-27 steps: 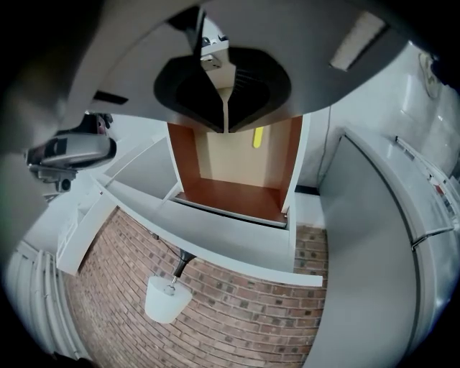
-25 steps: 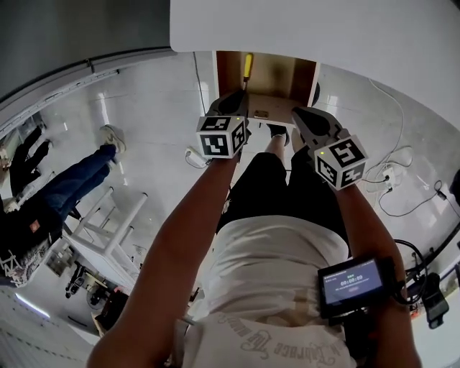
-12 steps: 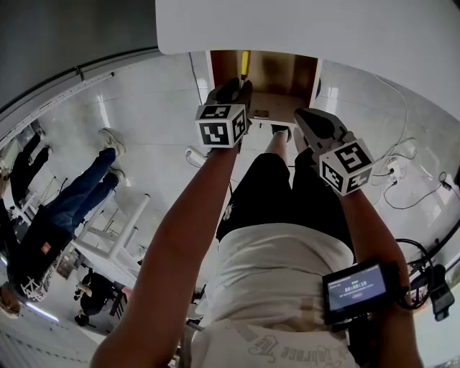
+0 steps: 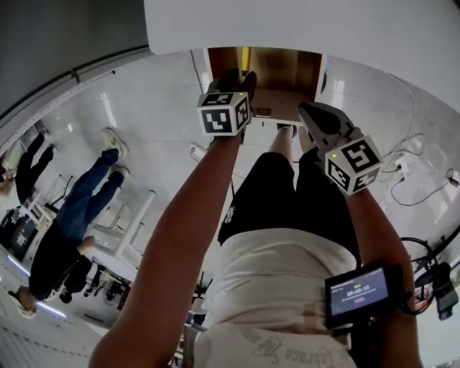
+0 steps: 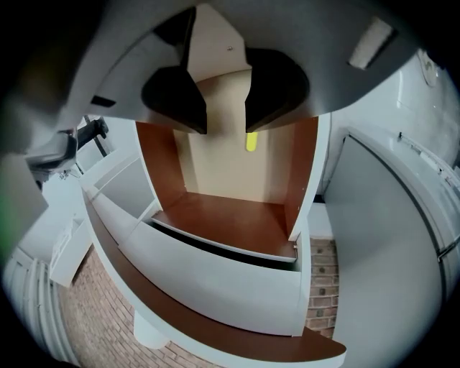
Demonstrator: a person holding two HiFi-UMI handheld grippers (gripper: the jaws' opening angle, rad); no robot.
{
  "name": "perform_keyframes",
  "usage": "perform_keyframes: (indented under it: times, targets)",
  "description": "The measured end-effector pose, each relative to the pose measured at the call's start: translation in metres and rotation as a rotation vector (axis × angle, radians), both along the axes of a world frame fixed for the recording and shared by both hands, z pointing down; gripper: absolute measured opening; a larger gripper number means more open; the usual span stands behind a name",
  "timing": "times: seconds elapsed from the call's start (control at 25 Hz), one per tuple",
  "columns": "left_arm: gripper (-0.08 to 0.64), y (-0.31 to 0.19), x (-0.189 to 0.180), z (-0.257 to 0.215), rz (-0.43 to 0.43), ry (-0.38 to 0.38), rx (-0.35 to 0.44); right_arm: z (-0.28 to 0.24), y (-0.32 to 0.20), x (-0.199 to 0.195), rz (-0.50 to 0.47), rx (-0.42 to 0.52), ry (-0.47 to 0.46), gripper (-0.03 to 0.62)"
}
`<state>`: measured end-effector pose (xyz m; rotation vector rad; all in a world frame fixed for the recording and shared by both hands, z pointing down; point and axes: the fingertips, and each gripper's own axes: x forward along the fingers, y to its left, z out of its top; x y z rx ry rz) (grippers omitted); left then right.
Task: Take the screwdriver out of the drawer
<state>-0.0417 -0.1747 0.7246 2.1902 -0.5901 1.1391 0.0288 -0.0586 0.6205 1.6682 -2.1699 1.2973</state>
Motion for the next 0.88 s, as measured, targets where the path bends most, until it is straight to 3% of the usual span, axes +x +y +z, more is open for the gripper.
perform_keyframes:
  times: [0.88]
  targets:
    - [0.17,-0.021,0.008,0.03,0.048,-0.101,0.003,0.003,-0.001,0.007,0.022,0.0,-0.023,0.006]
